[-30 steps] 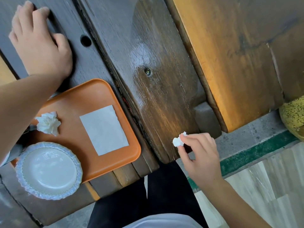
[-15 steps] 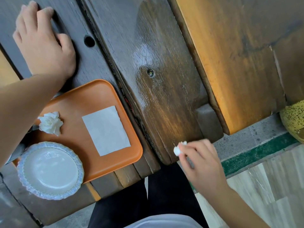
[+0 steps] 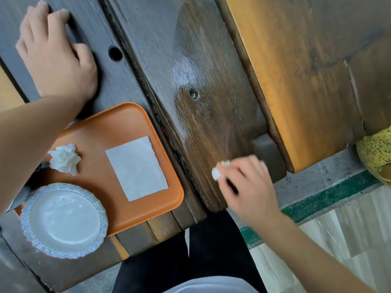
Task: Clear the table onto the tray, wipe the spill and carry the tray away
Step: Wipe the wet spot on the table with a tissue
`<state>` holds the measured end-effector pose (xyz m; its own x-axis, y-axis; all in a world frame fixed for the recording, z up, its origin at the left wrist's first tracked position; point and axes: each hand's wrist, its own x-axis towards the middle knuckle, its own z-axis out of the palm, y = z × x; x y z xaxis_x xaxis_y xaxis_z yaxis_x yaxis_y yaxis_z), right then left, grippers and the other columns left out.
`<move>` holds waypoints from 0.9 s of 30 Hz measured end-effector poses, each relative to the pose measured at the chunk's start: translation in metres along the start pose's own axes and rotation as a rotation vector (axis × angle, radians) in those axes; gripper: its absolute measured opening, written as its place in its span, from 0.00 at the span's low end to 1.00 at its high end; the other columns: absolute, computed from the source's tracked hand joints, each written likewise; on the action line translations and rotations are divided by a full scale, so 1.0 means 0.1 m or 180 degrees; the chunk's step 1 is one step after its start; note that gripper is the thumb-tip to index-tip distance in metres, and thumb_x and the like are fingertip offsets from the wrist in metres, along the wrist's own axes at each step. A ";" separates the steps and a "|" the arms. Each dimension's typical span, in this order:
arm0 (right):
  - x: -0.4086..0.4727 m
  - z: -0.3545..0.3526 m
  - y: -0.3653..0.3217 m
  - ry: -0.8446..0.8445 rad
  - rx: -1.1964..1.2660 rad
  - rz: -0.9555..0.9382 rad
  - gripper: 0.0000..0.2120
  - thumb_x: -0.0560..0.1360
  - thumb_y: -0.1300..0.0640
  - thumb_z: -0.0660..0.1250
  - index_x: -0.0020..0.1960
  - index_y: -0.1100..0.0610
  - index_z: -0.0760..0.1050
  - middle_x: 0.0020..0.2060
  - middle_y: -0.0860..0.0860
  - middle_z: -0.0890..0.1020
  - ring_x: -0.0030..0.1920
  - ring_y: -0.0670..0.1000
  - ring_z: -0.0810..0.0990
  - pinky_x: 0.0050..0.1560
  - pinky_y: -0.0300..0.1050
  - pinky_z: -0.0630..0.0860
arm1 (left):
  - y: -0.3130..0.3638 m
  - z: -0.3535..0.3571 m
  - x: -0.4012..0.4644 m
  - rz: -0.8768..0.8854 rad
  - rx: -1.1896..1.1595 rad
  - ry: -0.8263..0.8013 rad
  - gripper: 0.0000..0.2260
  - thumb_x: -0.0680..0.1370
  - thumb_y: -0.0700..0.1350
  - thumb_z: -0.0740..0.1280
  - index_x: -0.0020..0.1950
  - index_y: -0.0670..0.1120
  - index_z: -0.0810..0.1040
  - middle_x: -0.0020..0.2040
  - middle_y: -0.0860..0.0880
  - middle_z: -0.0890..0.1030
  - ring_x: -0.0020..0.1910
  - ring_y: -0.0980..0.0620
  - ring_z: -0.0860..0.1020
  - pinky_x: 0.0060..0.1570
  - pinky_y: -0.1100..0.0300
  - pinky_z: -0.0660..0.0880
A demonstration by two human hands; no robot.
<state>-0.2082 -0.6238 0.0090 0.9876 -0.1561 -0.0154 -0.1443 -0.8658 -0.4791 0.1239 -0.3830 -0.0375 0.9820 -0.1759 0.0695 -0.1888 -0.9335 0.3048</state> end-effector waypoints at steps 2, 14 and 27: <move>-0.43 -0.05 -0.02 -0.0251 -0.0030 -0.0079 0.06 0.74 0.59 0.71 0.49 0.58 0.85 0.42 0.51 0.82 0.42 0.54 0.77 0.38 0.49 0.69 | 0.04 -0.04 -0.01 0.0005 0.0032 -0.0020 0.23 0.78 0.49 0.52 0.73 0.51 0.66 0.77 0.45 0.69 0.79 0.43 0.66 0.77 0.46 0.63; -0.45 -0.21 -0.02 -0.0184 0.0525 0.0869 0.09 0.76 0.55 0.63 0.54 0.55 0.79 0.50 0.49 0.80 0.52 0.48 0.77 0.53 0.40 0.74 | 0.10 -0.10 -0.03 0.0092 0.0140 -0.0019 0.24 0.78 0.48 0.52 0.74 0.47 0.67 0.77 0.42 0.68 0.80 0.41 0.64 0.78 0.47 0.62; -0.37 -0.18 0.23 -0.0499 0.0014 -0.0462 0.08 0.74 0.59 0.72 0.52 0.52 0.85 0.45 0.51 0.82 0.46 0.52 0.77 0.41 0.51 0.71 | 0.04 0.01 0.01 0.0072 -0.0010 0.0115 0.23 0.78 0.47 0.55 0.73 0.46 0.70 0.79 0.44 0.67 0.80 0.42 0.63 0.79 0.47 0.60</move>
<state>-0.2496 -0.6465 0.0141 0.9955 0.0462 -0.0823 0.0000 -0.8718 -0.4899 0.1246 -0.3874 -0.0370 0.9764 -0.1855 0.1107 -0.2111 -0.9284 0.3058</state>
